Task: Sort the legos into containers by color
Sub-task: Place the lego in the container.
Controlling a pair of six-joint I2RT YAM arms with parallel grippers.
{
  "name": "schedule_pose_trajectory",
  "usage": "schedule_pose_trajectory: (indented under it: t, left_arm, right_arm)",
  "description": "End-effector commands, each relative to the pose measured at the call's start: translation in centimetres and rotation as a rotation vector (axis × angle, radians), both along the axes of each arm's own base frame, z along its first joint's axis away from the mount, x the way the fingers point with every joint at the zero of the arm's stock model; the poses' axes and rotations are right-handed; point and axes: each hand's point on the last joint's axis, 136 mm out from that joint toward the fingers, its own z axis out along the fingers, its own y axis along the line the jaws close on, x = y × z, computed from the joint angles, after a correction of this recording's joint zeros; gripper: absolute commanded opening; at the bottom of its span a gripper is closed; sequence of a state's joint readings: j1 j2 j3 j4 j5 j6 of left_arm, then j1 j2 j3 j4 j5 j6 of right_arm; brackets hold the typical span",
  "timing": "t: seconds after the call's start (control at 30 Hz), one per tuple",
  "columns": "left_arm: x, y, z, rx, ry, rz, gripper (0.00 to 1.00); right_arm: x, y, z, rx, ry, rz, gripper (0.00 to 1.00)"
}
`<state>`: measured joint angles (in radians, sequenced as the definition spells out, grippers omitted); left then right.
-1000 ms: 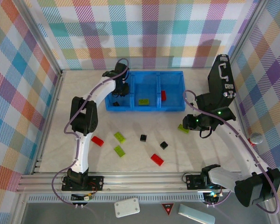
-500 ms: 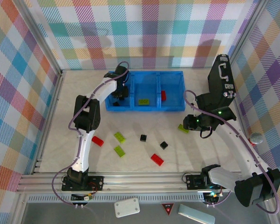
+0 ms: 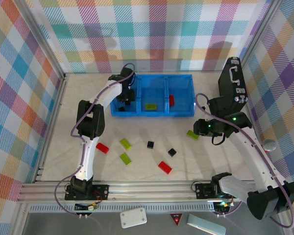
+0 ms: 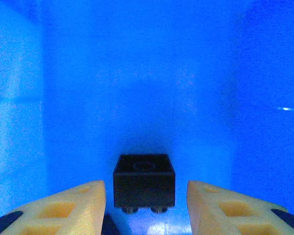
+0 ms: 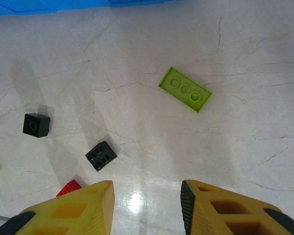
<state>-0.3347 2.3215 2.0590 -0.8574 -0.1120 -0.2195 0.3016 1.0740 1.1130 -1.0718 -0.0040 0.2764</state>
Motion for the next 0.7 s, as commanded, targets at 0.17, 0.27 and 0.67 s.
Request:
schedule_pose_trajectory:
  t: [0.17, 0.27, 0.67]
  left_arm:
    - [-1.9, 0.1, 7.5, -0.082, -0.073, -0.003, 0.48]
    - [-3.3, 0.4, 8.0, -0.094, -0.068, -0.006, 0.48]
    - [-10.8, 2.6, 9.1, -0.115, -0.03, -0.006, 0.48]
  right_arm:
    - [-0.5, 0.8, -0.1, 0.037, 0.033, 0.01, 0.43]
    - [-0.6, 1.0, -0.4, 0.047, 0.043, 0.012, 0.43]
    - [-2.0, 3.0, -2.3, 0.051, 0.106, 0.049, 0.43]
